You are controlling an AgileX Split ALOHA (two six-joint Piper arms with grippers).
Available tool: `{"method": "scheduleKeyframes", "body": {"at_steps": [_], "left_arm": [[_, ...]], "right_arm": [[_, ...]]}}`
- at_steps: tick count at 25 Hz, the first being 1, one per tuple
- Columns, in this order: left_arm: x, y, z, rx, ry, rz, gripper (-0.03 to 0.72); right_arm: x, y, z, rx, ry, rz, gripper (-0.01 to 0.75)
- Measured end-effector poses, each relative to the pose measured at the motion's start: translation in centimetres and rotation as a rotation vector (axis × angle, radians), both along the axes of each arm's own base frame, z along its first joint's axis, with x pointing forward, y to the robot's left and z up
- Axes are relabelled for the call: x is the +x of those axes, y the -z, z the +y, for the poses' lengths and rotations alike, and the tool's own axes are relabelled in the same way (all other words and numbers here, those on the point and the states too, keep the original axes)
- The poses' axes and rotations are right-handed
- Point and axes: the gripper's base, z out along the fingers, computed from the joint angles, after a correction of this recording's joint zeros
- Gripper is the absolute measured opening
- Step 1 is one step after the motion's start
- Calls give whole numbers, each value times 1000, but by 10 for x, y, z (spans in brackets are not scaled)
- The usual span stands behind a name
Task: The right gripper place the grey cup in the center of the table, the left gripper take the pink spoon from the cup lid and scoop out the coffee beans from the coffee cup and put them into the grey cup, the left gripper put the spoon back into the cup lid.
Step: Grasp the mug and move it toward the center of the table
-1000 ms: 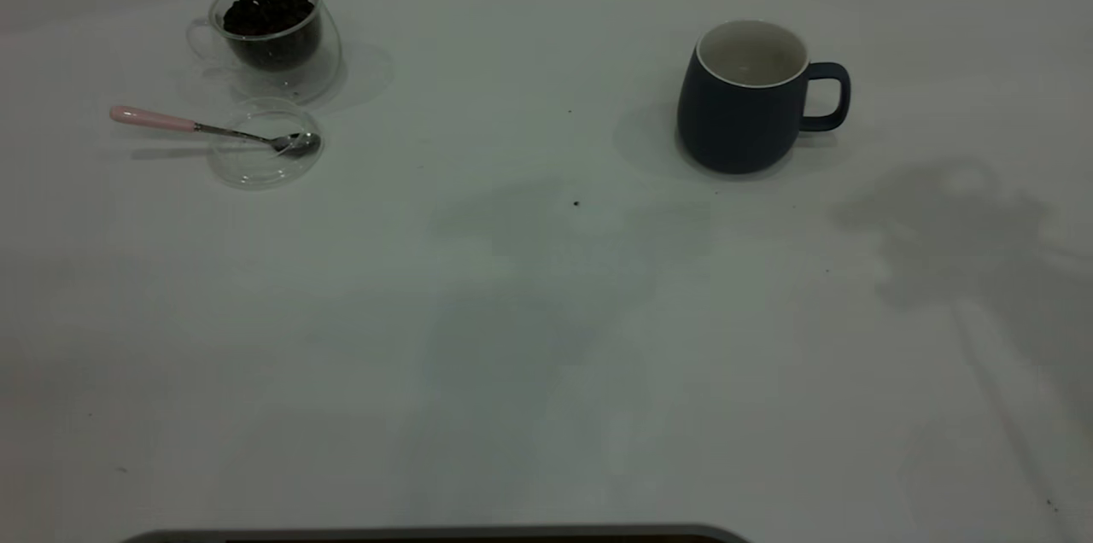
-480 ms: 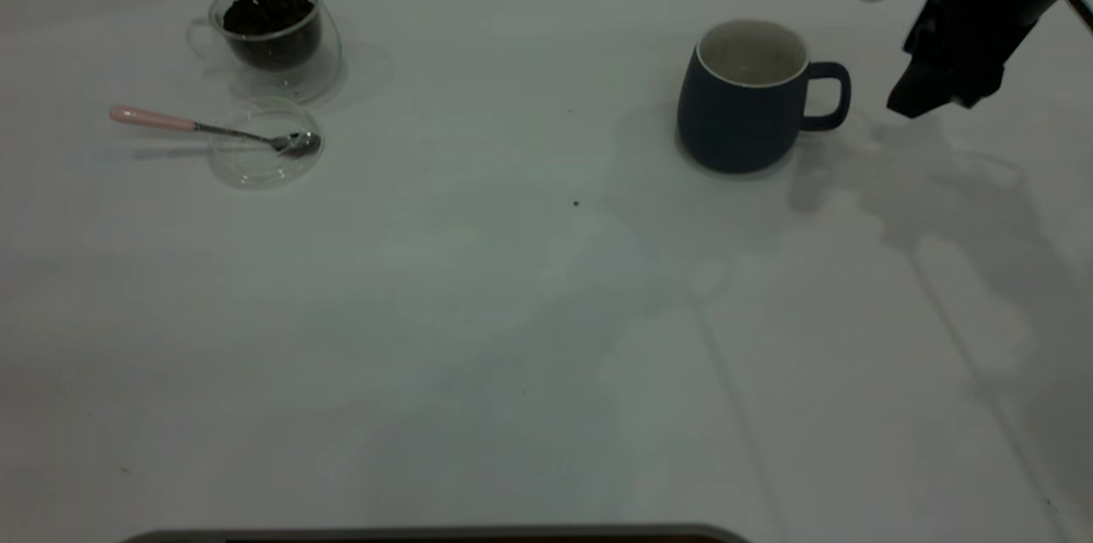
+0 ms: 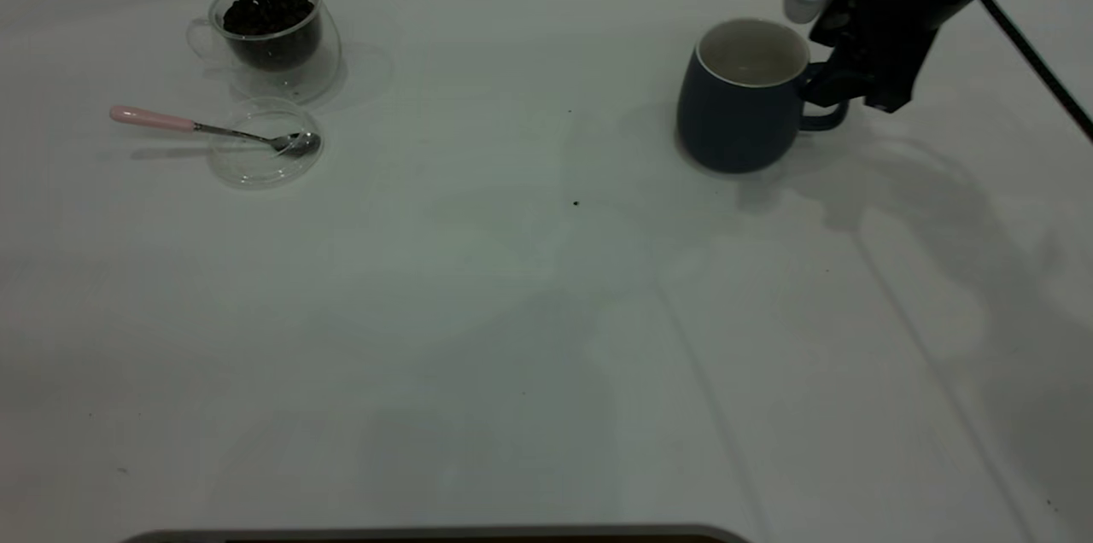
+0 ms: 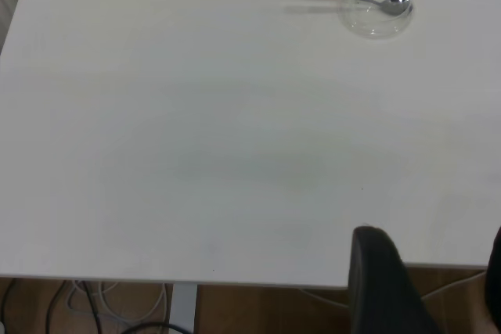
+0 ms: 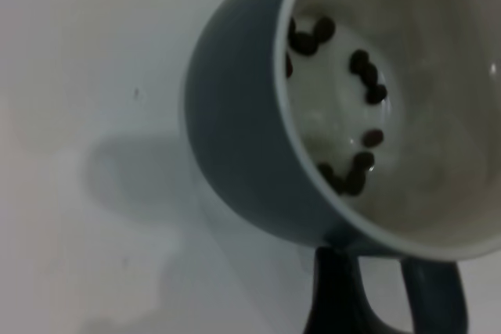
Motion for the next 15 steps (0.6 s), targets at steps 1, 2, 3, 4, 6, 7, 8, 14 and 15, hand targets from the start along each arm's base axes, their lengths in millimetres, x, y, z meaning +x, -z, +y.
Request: {"method": "scheduleKeyframes", "body": {"at_steps": [1, 2, 3, 4, 6, 7, 8, 14, 15], "left_arm": [[0, 0, 0, 0, 0, 0, 391], [0, 0, 0, 0, 0, 0, 391], [0, 0, 0, 0, 0, 0, 391], [0, 0, 0, 0, 0, 0, 391], [0, 0, 0, 0, 0, 0, 391], [0, 0, 0, 0, 0, 0, 391], [0, 0, 0, 0, 0, 0, 391], [0, 0, 0, 0, 0, 0, 391], [0, 0, 0, 0, 0, 0, 391]], "right_arm": [[3, 2, 2, 6, -7, 2, 549], [4, 3, 7, 13, -20, 6, 548], [5, 5, 10, 18, -31, 11, 548], [6, 6, 16, 24, -46, 14, 547], [5, 7, 29, 36, -76, 18, 548], [4, 7, 36, 44, -86, 21, 548], [2, 8, 44, 54, -99, 27, 548], [-9, 7, 84, 107, -121, 38, 548], [-9, 7, 90, 122, -114, 36, 548]]}}
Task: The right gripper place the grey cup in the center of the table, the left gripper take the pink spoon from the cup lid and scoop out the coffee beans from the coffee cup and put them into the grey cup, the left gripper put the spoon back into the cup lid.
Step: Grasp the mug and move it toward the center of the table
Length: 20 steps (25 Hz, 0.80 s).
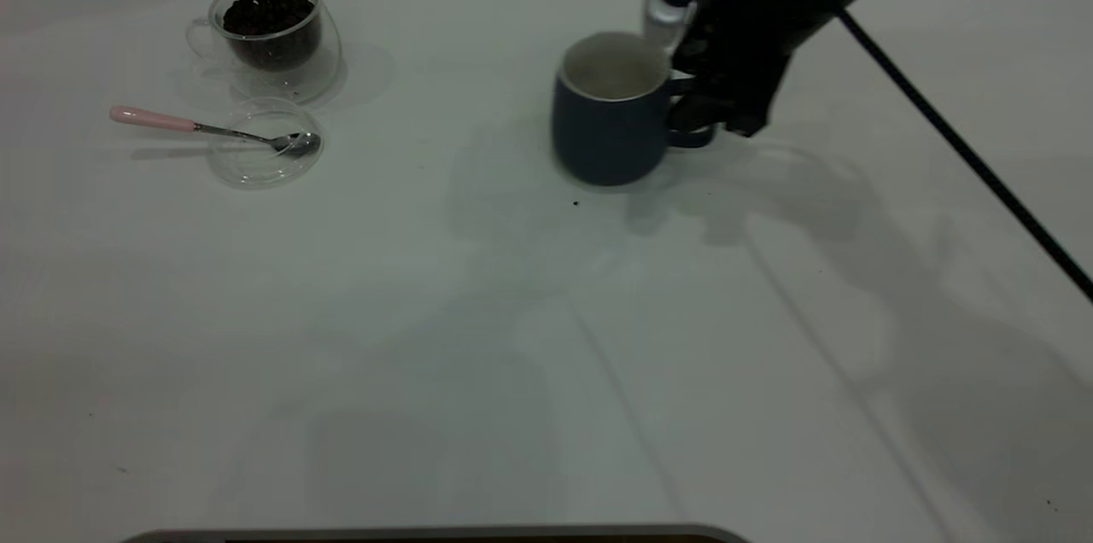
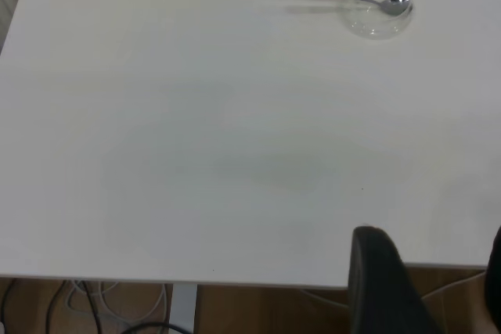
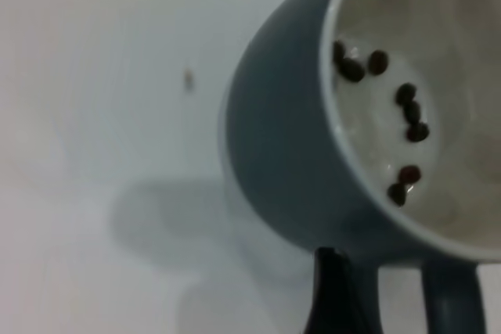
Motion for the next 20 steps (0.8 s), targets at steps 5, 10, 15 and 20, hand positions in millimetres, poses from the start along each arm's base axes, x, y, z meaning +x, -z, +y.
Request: {"method": "scheduleKeyframes", "body": {"at_steps": [5, 10, 15, 20], "left_arm": [[0, 0, 0, 0, 0, 0, 391], [0, 0, 0, 0, 0, 0, 391], [0, 0, 0, 0, 0, 0, 391], [0, 0, 0, 0, 0, 0, 391]], "right_arm": [[6, -1, 26, 96, 62, 5, 548], [9, 6, 30, 116, 88, 17, 548], [10, -3, 31, 128, 87, 3, 547], [22, -61, 21, 247, 222, -37, 537]]}}
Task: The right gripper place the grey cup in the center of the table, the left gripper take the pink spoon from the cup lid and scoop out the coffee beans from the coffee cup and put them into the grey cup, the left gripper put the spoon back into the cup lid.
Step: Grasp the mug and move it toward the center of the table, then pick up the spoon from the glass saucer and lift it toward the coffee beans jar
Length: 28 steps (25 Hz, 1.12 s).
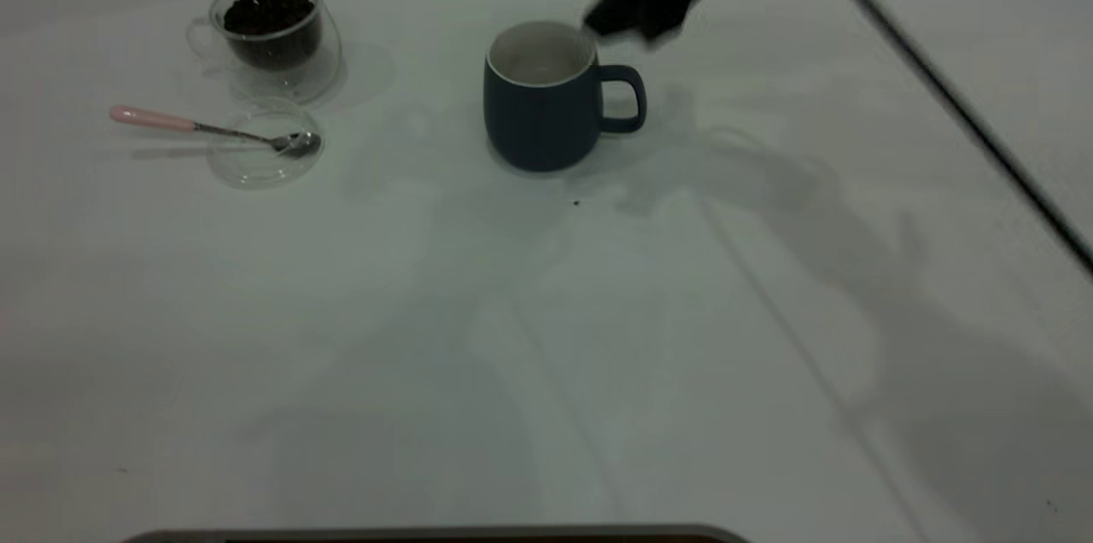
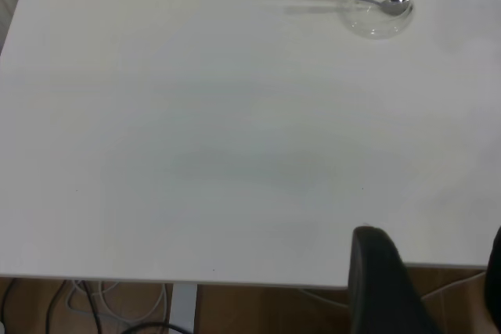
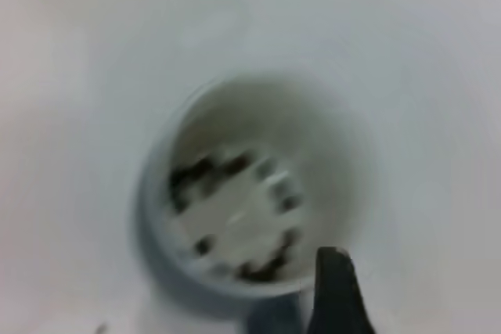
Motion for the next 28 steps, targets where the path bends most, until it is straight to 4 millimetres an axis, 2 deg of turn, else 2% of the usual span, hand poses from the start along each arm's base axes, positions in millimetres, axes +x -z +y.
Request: {"method": "scheduleKeyframes", "body": {"at_steps": [3, 4, 7, 9, 11, 13, 15, 18, 21, 25, 28], "left_arm": [[0, 0, 0, 0, 0, 0, 391], [0, 0, 0, 0, 0, 0, 391], [0, 0, 0, 0, 0, 0, 391], [0, 0, 0, 0, 0, 0, 391], [0, 0, 0, 0, 0, 0, 391], [0, 0, 0, 0, 0, 0, 391], [0, 0, 0, 0, 0, 0, 391], [0, 0, 0, 0, 0, 0, 391], [0, 0, 0, 0, 0, 0, 391], [0, 0, 0, 0, 0, 0, 391], [0, 0, 0, 0, 0, 0, 391]], "right_arm": [[-2, -35, -13, 152, 155, 73, 534], [-5, -52, -19, 219, 213, 106, 534], [-33, -86, -34, 367, 321, 288, 534], [-67, -115, -46, 376, 324, 416, 534], [-107, -143, -61, 285, 321, 472, 534], [-150, -158, -78, 175, 371, 551, 534], [-185, -172, -98, 96, 504, 581, 534], [-235, -177, -131, -10, 742, 565, 534], [-277, -171, -155, -57, 916, 530, 534], [-334, -158, -177, 12, 976, 409, 534], [-361, -155, -185, 92, 977, 329, 534]]}}
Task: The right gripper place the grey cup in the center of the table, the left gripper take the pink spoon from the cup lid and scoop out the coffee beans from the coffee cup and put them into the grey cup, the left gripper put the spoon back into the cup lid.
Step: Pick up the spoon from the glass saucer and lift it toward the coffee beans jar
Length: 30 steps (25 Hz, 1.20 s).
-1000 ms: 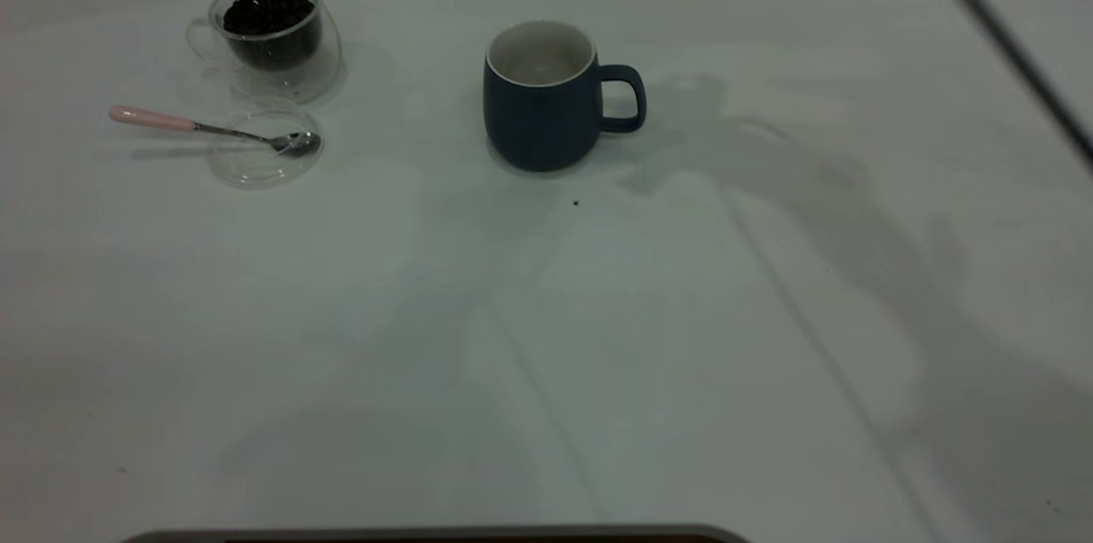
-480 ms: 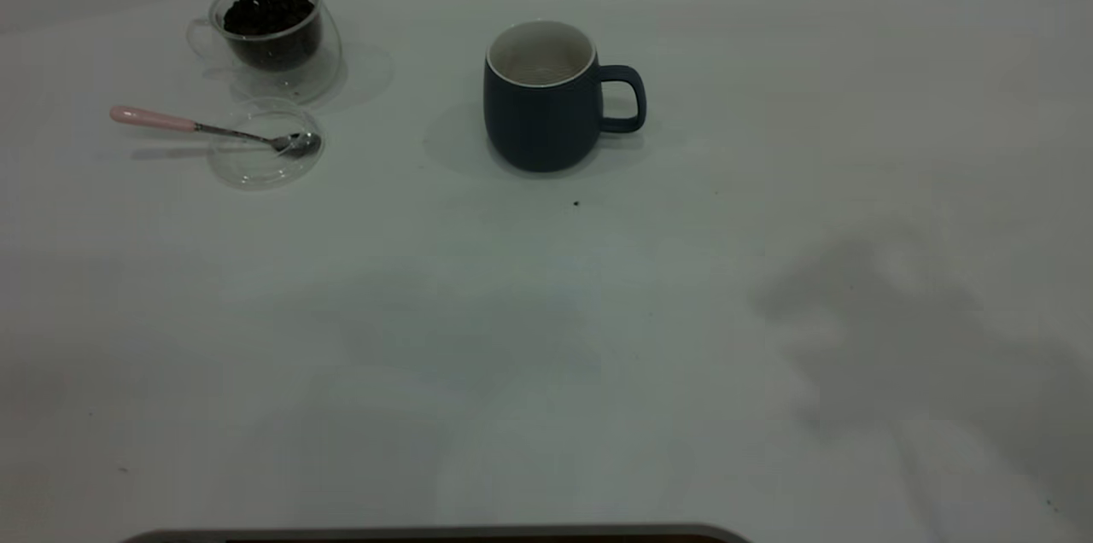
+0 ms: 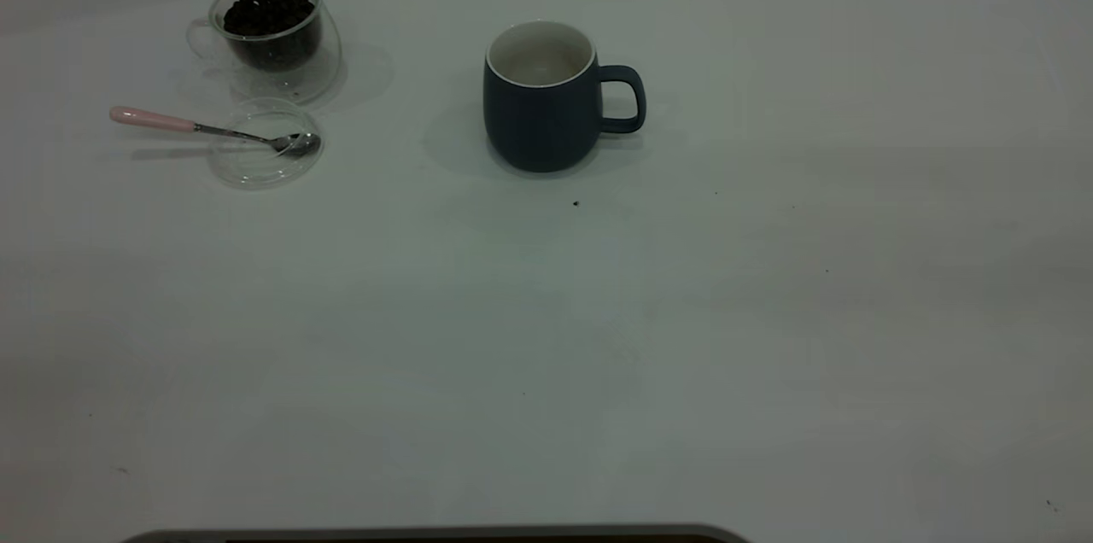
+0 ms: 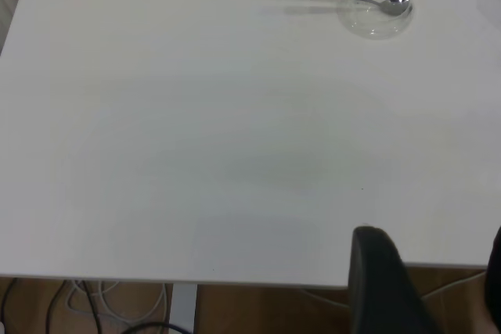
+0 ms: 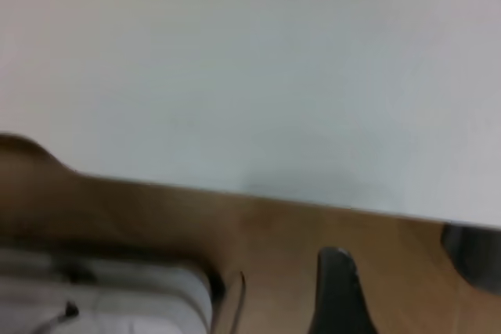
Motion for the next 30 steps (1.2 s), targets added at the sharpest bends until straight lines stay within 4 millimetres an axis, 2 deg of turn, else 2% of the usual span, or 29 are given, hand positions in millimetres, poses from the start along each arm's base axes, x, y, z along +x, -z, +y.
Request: {"method": "scheduleKeyframes", "body": {"at_steps": [7, 14, 30], "left_arm": [[0, 0, 0, 0, 0, 0, 391], [0, 0, 0, 0, 0, 0, 391], [0, 0, 0, 0, 0, 0, 391]], "right_arm": [[-45, -15, -17, 55, 168, -307, 534], [-78, -17, -19, 93, 174, -515, 534], [-80, -17, -19, 86, 161, -521, 534]]}}
